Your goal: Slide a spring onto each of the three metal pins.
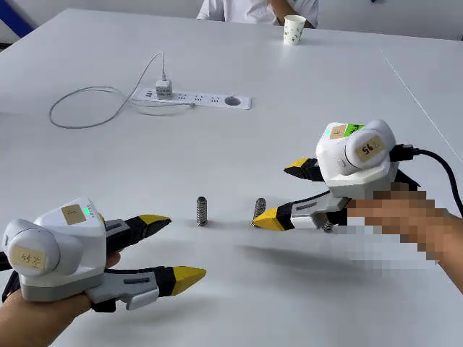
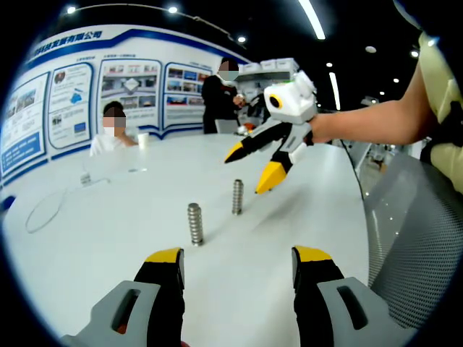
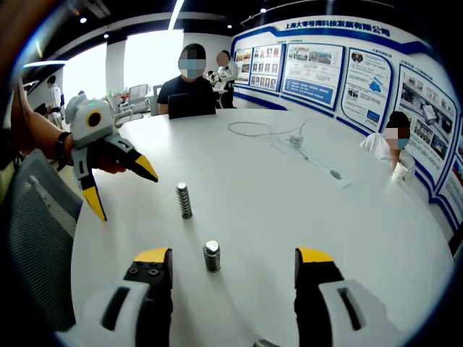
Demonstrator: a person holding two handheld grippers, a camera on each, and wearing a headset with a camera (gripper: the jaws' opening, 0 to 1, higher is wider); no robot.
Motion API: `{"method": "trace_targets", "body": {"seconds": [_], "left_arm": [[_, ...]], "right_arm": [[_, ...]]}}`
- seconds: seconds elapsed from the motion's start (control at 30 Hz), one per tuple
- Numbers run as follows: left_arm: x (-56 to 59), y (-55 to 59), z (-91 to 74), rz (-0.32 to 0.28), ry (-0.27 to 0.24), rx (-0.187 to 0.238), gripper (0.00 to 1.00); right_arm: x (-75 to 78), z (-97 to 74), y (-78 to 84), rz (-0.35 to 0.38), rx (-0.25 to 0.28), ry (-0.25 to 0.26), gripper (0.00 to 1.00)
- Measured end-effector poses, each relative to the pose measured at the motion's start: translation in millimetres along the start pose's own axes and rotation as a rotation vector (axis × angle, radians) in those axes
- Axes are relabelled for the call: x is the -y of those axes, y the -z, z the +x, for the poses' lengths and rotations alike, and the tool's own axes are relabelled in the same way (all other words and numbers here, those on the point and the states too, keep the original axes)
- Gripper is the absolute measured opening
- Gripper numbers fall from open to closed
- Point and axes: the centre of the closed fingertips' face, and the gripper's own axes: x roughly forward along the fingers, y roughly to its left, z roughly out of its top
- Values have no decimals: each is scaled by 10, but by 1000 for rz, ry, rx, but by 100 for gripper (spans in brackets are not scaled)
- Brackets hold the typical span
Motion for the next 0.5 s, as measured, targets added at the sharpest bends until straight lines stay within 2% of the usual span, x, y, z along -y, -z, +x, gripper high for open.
{"method": "trace_targets", "body": {"seconds": [0.5], "left_arm": [[-11,-11,3,-1,-1,1,61]], "right_arm": [[80,-107,91,19,0,27,70]]}}
